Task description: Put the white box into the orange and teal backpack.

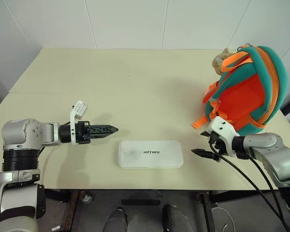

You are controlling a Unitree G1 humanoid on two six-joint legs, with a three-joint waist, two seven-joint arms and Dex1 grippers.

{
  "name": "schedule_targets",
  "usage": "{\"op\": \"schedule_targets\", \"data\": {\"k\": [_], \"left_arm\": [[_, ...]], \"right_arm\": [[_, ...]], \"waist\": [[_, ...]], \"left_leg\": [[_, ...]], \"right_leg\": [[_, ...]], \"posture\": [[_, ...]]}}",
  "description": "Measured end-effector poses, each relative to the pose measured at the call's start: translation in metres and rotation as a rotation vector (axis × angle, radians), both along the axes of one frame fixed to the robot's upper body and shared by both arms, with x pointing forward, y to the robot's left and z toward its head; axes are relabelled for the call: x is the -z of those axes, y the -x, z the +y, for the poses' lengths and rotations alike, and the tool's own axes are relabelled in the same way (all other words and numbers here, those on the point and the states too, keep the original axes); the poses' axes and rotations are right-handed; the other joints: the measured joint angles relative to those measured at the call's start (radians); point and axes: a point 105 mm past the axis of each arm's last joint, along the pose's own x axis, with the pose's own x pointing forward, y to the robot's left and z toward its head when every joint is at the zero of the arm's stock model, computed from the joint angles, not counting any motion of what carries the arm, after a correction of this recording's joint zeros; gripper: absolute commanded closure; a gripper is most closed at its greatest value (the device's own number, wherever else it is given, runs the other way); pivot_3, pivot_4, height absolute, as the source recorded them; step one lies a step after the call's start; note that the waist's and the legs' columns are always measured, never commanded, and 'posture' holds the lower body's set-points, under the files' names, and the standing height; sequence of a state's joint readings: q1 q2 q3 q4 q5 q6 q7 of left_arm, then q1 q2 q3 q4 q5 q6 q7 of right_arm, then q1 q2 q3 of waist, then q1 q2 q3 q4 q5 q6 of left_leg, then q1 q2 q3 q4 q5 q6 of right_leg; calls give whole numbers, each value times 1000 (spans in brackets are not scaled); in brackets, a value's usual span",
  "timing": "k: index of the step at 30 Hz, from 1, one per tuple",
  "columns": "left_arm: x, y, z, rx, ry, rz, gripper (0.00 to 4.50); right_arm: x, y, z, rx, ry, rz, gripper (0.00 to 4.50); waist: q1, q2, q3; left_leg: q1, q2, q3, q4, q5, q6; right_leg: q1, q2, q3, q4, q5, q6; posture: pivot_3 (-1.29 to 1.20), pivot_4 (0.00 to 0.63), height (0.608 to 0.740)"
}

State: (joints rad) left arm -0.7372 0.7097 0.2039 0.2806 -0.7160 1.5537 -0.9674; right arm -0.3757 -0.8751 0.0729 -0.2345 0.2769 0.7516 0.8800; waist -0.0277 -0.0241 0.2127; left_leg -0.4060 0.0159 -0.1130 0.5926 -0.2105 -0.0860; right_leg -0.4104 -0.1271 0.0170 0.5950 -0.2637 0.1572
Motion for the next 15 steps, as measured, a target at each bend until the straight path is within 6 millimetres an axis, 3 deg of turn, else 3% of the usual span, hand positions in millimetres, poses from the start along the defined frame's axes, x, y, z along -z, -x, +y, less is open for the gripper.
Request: {"op": "schedule_targets", "data": {"k": [8, 15], "left_arm": [[29, 12, -2, 25, 36, 207, 18], [32, 15, -1, 33, 42, 250, 18]], "right_arm": [[3, 1, 5, 4, -14, 3, 0], [3, 2, 8, 0, -22, 2, 0]], "waist": [[1, 0, 0], [1, 0, 0]], "left_leg": [[0, 0, 0, 0, 0, 0], [0, 0, 0, 0, 0, 0]], "right_leg": [[0, 0, 0, 1, 0, 0], [0, 0, 1, 1, 0, 0]], "posture": [[0, 150, 740], [0, 150, 740]]}}
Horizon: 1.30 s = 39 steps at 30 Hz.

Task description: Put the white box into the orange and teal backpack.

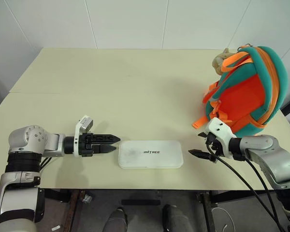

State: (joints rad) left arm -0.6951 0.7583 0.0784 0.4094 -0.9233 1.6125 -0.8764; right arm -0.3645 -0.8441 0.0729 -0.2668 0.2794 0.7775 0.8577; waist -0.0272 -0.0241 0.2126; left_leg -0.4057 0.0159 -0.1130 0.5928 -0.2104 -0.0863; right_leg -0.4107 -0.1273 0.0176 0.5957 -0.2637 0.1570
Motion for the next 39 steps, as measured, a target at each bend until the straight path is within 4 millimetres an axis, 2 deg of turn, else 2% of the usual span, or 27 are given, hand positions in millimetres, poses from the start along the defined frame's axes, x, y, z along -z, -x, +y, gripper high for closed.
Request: {"op": "schedule_targets", "data": {"k": [7, 21, 30, 39], "left_arm": [[15, 5, -4, 28, -32, 83, 18], [13, -6, -20, 65, -106, 62, 18], [13, -5, -31, 99, -103, 45, 18], [13, -4, -40, 121, -112, 20, 18]], "right_arm": [[1, 0, 5, -2, -18, 1, 0], [3, 0, 8, -4, -28, 1, 0], [7, -1, 21, -29, -48, 9, 0], [6, -2, 22, -25, -51, -2, 0]], "waist": [[1, 0, 0], [3, 0, 0], [3, 0, 0], [3, 0, 0]], "left_leg": [[0, 0, 0, 0, 0, 0], [0, 0, 0, 1, 0, 0], [0, 0, 0, 2, 0, 0], [0, -1, 0, 2, 0, 0]], "right_leg": [[0, 0, 0, 0, 0, 0], [1, 0, 0, 0, 0, 0], [1, 0, 0, 0, 0, 0], [1, 0, 1, 0, 0, 0]], "posture": [[0, 150, 740], [0, 150, 740], [0, 150, 740], [0, 150, 740]]}}
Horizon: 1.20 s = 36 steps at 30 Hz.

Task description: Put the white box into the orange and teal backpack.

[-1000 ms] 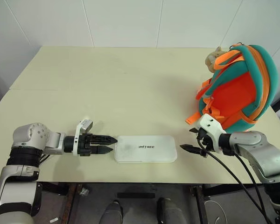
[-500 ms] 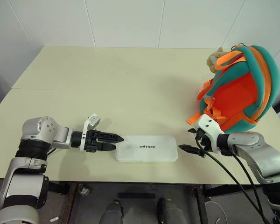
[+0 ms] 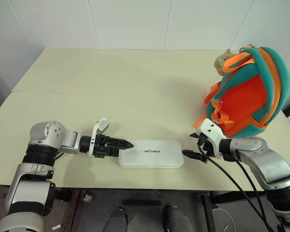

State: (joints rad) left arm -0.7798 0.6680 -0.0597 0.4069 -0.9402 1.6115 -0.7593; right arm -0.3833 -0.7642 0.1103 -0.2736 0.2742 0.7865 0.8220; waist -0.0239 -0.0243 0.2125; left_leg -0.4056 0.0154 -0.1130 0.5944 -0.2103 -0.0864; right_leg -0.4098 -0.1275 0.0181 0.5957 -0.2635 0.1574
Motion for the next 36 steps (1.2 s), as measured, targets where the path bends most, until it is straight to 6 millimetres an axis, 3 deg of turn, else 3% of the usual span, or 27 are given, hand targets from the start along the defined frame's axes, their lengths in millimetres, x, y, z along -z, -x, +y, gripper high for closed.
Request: {"op": "schedule_targets", "data": {"k": [3, 9, 12, 14, 26, 30, 36], "left_arm": [[1, -1, -5, -1, 5, -13, 414], [11, 0, -8, -21, 2, 2, 2200], [-1, 0, -10, -19, 68, -29, 2945], [-7, -1, -11, -23, 102, -54, 3209], [-11, 4, -15, -20, 134, -170, 3219], [-17, 0, -13, -43, 164, -212, 3221], [-46, -7, -9, -83, 280, -303, 3221]], "right_arm": [[0, 0, 0, 0, 0, 0, 0], [0, 0, 0, 0, 0, 0, 0], [2, -1, -3, 14, 9, 3, 0], [2, -1, -4, 17, 11, 4, 0], [-3, -3, -8, 42, 5, -16, 0], [-15, -10, -13, 112, -64, -72, 0], [-45, -26, -30, 293, -206, -184, 0]], "waist": [[1, 0, 0], [-1, 0, 0], [-1, 0, 0], [-1, 0, 0], [-1, 0, 0], [-1, 0, 0], [-1, 0, 0]], "left_leg": [[0, 0, 0, 0, 0, 0], [0, 0, 0, 0, 0, 0], [0, 0, 0, 0, 0, 0], [0, 0, 0, 0, 0, 0], [0, 0, 1, 1, 0, 0], [0, 0, 1, 1, 0, 0], [0, 0, 1, 1, 0, 0]], "right_leg": [[0, 0, 0, 0, 0, 0], [0, 0, 0, 0, 0, 0], [0, 0, 0, 0, 0, 0], [0, 0, 0, 0, 0, 0], [0, 0, 1, 0, 0, -1], [0, 0, 1, -1, 0, -1], [0, 0, 1, -1, 1, 0]], "posture": [[0, 150, 740], [0, 150, 740], [0, 150, 740], [0, 150, 740], [0, 150, 740], [0, 150, 740], [0, 150, 740]]}}
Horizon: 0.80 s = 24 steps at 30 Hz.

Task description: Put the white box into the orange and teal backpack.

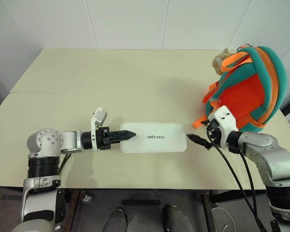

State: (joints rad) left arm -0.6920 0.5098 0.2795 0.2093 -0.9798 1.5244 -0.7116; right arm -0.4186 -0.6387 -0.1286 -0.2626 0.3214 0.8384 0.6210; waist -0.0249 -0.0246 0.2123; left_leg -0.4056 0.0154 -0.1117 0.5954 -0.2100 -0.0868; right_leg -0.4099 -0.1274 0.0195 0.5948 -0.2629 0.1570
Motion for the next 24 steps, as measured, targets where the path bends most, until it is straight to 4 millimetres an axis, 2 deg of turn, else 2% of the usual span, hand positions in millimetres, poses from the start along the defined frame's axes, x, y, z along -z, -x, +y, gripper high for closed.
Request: {"op": "schedule_targets", "data": {"k": [9, 12, 21, 24], "left_arm": [[-22, -5, -3, -16, 108, -53, 3221], [-21, -5, -4, -20, 104, -45, 3221], [-19, -6, -4, -39, 95, -40, 3221], [-20, -7, -1, -56, 100, -43, 3221]], "right_arm": [[-35, -32, -20, 239, -146, -145, 0], [-39, -44, -31, 319, -174, -177, 0], [-64, -79, -40, 473, -308, -285, 0], [-69, -87, -51, 537, -358, -309, 560]], "waist": [[-2, 0, 0], [-2, 0, 0], [-4, 0, 0], [-4, 0, 0]], "left_leg": [[0, 0, 0, 0, 0, 0], [0, 0, 0, -1, 0, 0], [0, 0, 1, -3, 0, 0], [0, 0, 1, -3, 0, 0]], "right_leg": [[0, 0, 0, 0, 1, 1], [0, 0, 0, 0, 1, 2], [-1, 0, 1, 0, 1, 2], [-1, 0, 1, 0, 1, 2]], "posture": [[0, 150, 740], [0, 150, 740], [0, 150, 740], [0, 150, 740]]}}
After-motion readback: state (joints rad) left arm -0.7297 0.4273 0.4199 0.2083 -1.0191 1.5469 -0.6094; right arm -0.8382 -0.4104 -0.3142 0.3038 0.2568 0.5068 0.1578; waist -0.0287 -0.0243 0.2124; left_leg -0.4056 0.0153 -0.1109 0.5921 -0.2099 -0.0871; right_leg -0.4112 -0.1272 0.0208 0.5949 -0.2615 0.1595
